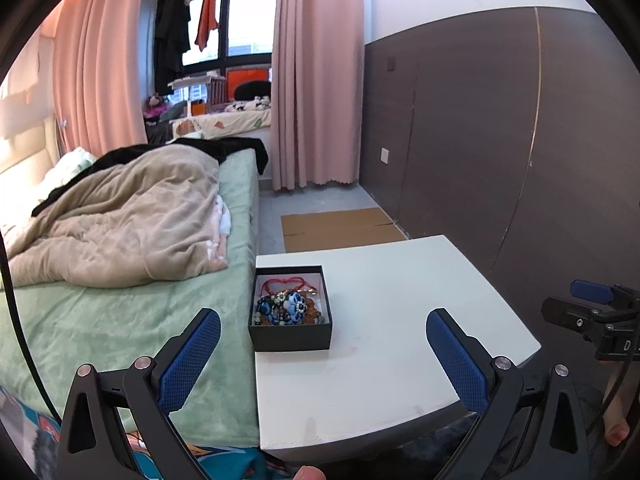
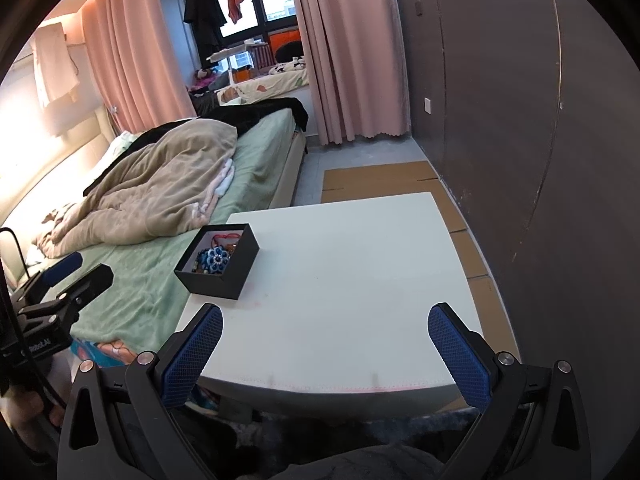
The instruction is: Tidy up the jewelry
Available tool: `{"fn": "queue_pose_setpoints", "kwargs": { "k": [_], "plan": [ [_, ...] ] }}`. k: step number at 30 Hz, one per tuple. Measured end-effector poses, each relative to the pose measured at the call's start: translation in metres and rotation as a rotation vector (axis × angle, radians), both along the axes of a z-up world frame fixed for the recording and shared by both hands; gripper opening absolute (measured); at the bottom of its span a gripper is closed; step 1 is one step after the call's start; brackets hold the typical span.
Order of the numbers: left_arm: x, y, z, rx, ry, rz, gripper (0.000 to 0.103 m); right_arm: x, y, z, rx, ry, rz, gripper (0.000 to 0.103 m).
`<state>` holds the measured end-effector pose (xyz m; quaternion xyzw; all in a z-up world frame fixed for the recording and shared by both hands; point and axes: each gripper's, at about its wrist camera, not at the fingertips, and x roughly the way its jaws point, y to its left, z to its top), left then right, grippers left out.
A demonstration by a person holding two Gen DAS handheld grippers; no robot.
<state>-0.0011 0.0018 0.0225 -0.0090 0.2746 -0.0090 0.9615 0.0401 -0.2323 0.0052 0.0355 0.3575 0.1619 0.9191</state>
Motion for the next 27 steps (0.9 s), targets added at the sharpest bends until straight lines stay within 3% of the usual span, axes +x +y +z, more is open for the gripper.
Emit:
{"fn": "queue_pose_setpoints", "kwargs": {
  "k": [10,27],
  "plan": [
    [-0.014,-0.004,0.006,0.035,-0.078,0.022,0.103,0.001,-0.006,-0.001,0.030,-0.001,-0.028,0.103],
    [0.001,0.000,-0.001,0.001,-0.003,0.005,0.103,0.001,-0.003,-0.002,0.017,0.002,-0.028,0.103]
  ]
}}
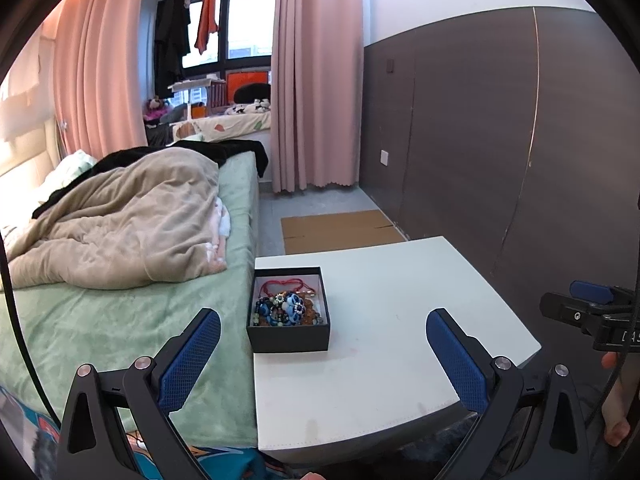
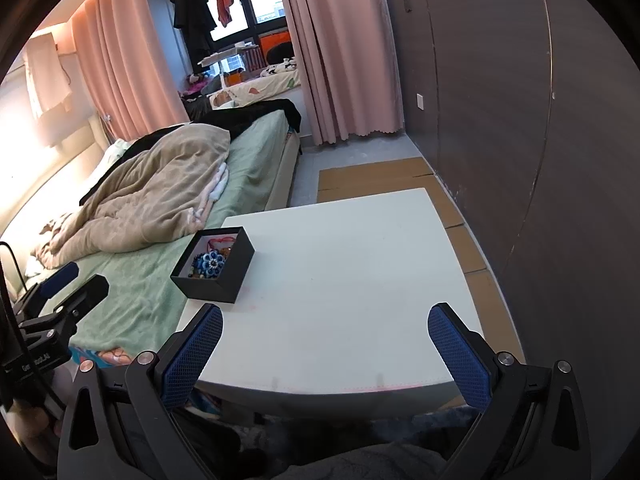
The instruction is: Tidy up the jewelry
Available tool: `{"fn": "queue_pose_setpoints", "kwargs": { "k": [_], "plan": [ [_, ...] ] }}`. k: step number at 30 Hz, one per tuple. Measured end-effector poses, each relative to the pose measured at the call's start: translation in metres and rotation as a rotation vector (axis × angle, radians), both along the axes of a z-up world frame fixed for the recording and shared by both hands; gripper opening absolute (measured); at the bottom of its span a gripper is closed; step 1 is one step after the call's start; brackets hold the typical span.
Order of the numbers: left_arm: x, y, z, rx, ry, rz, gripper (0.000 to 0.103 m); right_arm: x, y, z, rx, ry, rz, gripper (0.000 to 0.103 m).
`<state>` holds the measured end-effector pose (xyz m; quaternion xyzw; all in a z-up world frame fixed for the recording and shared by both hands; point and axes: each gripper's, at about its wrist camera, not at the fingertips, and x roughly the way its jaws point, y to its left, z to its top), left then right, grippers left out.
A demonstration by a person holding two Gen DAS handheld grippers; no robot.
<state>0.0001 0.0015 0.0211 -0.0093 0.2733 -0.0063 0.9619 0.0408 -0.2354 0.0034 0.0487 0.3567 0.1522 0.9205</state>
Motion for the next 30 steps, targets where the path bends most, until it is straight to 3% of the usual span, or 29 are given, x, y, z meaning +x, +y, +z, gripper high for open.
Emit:
{"fn": "queue_pose_setpoints", "kwargs": {
  "k": [30],
  "plan": [
    [-0.005,0.011,0.000,0.000,-0.010,0.025,0.102,0.003,-0.009,-0.002,0.024,0.023,-0.001,0.103]
  ]
}}
